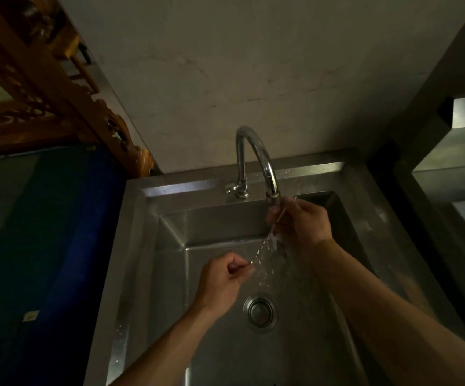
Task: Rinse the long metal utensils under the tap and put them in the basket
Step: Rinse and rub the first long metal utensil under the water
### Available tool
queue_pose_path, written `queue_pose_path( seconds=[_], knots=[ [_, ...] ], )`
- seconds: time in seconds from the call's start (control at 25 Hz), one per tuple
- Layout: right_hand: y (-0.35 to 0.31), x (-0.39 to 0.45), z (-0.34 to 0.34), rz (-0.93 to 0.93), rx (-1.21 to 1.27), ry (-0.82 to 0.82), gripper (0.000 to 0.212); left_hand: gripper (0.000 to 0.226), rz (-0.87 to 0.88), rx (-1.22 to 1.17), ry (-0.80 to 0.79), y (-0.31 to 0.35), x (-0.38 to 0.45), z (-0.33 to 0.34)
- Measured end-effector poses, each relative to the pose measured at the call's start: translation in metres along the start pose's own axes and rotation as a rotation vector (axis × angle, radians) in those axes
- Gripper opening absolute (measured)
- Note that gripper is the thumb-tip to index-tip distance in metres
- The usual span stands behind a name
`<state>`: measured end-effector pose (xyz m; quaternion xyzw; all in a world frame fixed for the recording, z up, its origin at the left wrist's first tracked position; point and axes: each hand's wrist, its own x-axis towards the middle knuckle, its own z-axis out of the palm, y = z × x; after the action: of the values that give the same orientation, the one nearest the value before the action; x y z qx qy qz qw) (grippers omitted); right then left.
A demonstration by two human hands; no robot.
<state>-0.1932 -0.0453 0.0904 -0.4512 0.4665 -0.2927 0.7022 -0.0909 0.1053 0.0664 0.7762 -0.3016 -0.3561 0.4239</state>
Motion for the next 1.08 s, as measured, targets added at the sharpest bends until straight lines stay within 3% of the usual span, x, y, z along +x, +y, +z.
queue_pose_path(
  seconds=[0.16,0.32,0.44,0.56,0.68,0.8,0.96,1.08],
  knots=[
    [0.005,-0.002,0.004,0.018,-0.069,-0.136,0.008,0.018,-0.023,0.028,0.044,-0.018,-0.004,-0.001],
    [0.004,-0.005,0.006,0.057,0.026,-0.043,0.021,0.019,-0.019,0.001,0.048,-0.022,-0.009,-0.003],
    [0.006,-0.01,0.009,0.04,-0.009,-0.151,0.013,0.017,-0.009,0.025,0.076,-0.024,-0.011,-0.008],
    [0.006,-0.013,0.012,0.047,-0.013,-0.1,0.018,0.018,-0.003,0.045,0.067,-0.021,-0.013,-0.011],
    [0.006,-0.014,0.013,0.054,-0.028,-0.154,0.017,0.017,-0.008,0.033,0.065,-0.021,-0.015,-0.013],
    [0.008,-0.015,0.015,0.074,-0.023,-0.077,0.024,0.019,0.013,0.026,0.07,-0.018,-0.008,-0.011],
    [-0.001,-0.017,0.01,0.061,-0.096,-0.227,0.019,0.026,0.051,0.013,0.101,0.004,0.008,-0.005],
    [-0.012,-0.017,0.003,0.064,-0.173,-0.204,0.017,0.021,0.124,0.03,0.098,0.026,0.022,0.001]
  ],
)
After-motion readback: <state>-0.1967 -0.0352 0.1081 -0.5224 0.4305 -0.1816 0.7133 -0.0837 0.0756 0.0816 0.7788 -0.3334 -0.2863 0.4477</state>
